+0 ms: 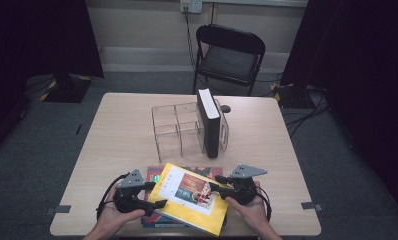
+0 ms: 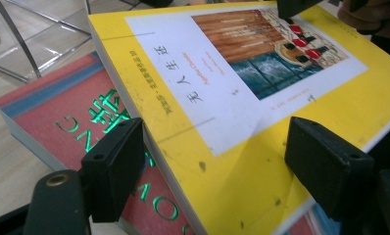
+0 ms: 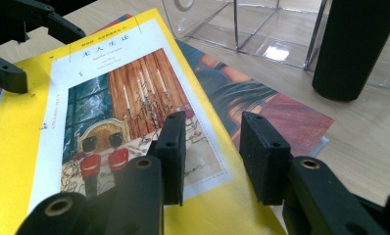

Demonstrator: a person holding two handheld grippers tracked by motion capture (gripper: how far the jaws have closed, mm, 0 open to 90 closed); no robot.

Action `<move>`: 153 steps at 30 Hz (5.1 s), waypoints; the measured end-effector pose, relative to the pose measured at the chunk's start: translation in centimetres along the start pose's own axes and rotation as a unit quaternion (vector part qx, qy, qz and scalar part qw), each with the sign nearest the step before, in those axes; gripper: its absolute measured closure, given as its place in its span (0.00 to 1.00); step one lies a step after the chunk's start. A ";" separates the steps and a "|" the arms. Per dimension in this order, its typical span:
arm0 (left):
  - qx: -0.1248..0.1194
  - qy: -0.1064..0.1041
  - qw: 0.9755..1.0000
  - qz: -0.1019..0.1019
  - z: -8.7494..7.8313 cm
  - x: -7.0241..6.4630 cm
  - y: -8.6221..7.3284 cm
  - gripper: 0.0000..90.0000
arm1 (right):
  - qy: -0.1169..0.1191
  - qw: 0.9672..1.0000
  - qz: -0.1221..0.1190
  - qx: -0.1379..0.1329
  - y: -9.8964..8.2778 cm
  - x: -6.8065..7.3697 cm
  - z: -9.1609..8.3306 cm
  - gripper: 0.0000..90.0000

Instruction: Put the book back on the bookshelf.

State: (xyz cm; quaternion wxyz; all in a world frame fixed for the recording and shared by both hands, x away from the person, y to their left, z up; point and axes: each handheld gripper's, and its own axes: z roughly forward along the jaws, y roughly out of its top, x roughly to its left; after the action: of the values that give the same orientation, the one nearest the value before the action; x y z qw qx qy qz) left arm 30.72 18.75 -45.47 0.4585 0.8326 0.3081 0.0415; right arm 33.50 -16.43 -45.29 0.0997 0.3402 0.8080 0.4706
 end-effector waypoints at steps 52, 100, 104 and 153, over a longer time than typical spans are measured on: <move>-0.027 0.006 0.998 -0.054 1.0 0.3 1.8 0.35 | 0.013 1.000 0.007 0.014 2.6 -1.1 0.3 0.64; -0.029 0.004 0.996 -0.084 3.0 0.0 1.9 0.28 | 0.043 0.983 0.180 -0.006 0.6 -1.2 0.1 0.74; -0.030 0.004 0.996 -0.083 3.0 -0.1 1.8 0.28 | 0.057 0.979 0.197 -0.002 0.1 -1.0 -0.5 0.75; -0.056 -0.010 0.991 -0.124 2.9 0.5 1.6 0.24 | 0.142 0.968 0.205 -0.036 1.9 0.3 1.6 0.90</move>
State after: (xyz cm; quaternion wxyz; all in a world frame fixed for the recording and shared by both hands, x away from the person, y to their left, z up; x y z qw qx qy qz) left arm 32.91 16.26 -45.99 0.5087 0.7613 0.4020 -0.0071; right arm 34.89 -14.49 -44.47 -0.1027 0.4241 0.7096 0.5532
